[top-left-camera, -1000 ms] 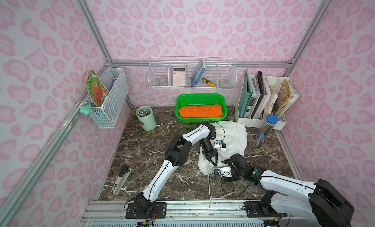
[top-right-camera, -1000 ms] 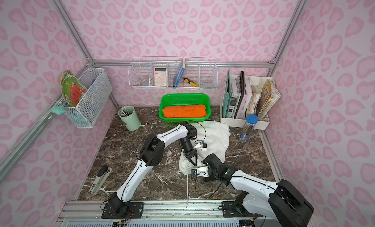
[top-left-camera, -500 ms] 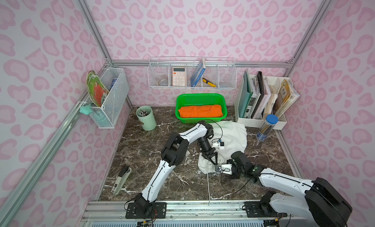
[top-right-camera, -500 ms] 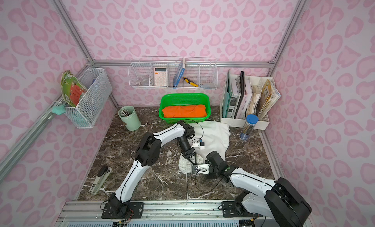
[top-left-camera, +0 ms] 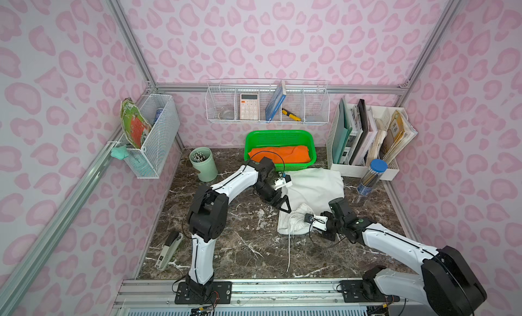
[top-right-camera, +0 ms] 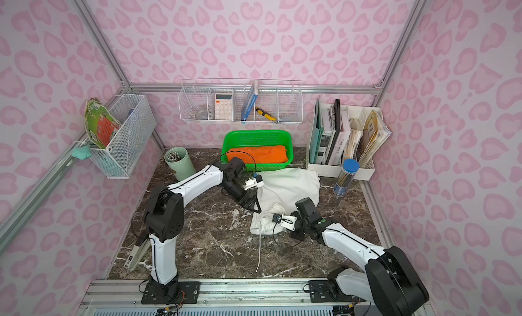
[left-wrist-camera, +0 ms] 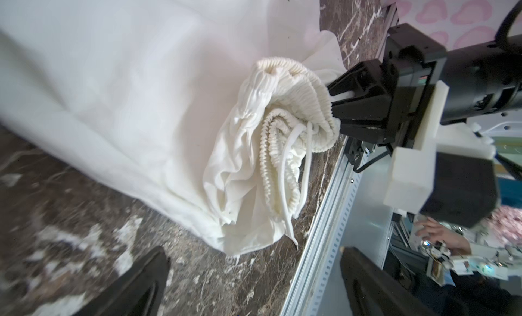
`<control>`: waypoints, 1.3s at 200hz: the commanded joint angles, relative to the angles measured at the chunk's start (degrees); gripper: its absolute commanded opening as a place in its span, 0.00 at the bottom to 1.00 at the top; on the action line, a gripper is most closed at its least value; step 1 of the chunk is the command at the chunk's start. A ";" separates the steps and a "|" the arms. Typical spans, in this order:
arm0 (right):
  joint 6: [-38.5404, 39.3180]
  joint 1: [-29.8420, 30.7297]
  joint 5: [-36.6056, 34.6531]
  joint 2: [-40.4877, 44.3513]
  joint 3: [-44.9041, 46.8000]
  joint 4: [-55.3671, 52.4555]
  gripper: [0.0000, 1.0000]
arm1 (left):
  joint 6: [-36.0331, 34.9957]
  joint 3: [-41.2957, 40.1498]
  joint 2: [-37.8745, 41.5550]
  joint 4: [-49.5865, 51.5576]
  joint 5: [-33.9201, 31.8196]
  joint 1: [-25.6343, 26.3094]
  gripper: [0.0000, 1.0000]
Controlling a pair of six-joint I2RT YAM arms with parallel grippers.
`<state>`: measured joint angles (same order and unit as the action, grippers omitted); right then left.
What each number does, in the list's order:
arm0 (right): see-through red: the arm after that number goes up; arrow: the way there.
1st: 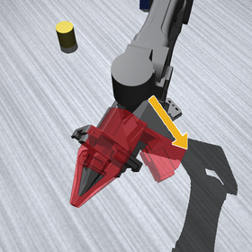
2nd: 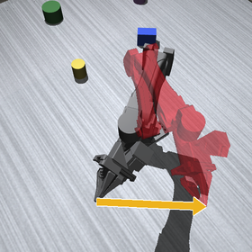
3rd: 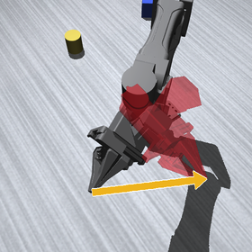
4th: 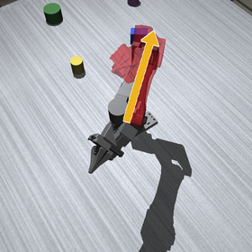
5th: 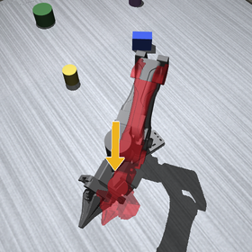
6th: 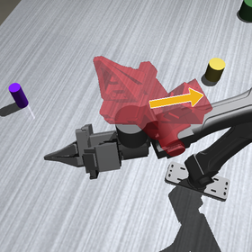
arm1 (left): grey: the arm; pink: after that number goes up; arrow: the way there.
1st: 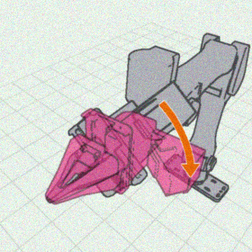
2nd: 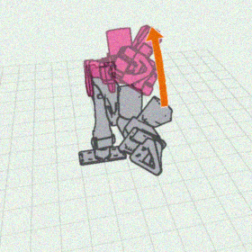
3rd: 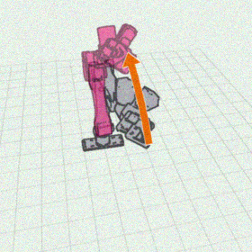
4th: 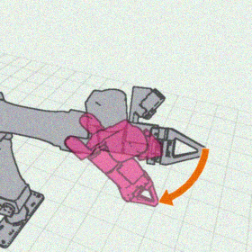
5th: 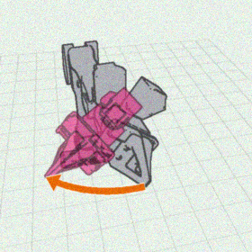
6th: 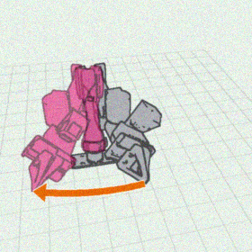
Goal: Roll up the shorts
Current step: Roll the shorts at the center of the board.
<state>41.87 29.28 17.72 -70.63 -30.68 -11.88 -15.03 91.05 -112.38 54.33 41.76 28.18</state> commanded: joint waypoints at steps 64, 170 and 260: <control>-6.00 -8.50 18.15 -3.83 -4.68 -10.11 0.00 | -8.77 -28.87 24.49 -40.05 -27.79 10.70 0.99; -5.25 -16.81 28.26 -15.03 -9.75 -11.48 0.00 | -26.41 -42.94 18.05 -75.26 -46.68 30.24 0.99; -5.82 -18.03 28.60 -14.45 -10.04 -10.97 0.00 | -22.97 -41.99 10.10 -74.47 -44.79 30.28 0.97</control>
<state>36.23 11.44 44.69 -85.23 -40.29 -22.59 -40.05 49.45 -101.43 -19.90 -4.03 58.52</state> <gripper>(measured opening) 0.103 0.976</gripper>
